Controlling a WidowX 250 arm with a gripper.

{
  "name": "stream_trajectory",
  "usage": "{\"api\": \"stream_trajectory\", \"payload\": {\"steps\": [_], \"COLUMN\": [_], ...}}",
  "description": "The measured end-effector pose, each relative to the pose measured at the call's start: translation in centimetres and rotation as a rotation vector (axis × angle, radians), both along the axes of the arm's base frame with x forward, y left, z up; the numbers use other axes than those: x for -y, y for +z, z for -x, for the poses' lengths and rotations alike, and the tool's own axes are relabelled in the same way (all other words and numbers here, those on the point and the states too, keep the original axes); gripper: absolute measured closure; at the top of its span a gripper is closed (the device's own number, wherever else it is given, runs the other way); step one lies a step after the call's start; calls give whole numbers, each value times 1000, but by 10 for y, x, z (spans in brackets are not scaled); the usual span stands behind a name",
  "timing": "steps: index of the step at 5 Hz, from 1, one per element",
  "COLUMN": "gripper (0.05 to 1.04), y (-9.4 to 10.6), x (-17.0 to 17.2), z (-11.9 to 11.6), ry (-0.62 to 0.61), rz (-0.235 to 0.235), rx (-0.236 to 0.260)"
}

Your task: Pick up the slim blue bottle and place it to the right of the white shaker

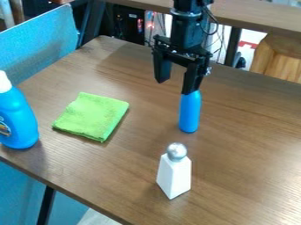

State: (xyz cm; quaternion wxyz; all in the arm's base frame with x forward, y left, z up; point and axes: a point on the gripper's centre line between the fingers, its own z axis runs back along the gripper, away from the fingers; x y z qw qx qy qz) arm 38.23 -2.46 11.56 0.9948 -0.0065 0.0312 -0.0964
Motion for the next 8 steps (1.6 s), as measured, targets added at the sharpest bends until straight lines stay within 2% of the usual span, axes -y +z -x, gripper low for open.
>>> {"api": "stream_trajectory", "payload": {"steps": [1,3,4,5,6,7,8], "gripper": [82,82,121,346,633,735,735], "y": [-5,-5,-3,-10,-11,-10,-11], "x": [3,9,21,22,22,20,18], "z": [-6,-14,-17,-18,-19,-17,-14], "ry": [0,-4,-25,-12,-9,21,39], "rz": [10,13,6,-1,-1,-18,-28], "rx": [-10,1,13,-3,0,-13,-16]}}
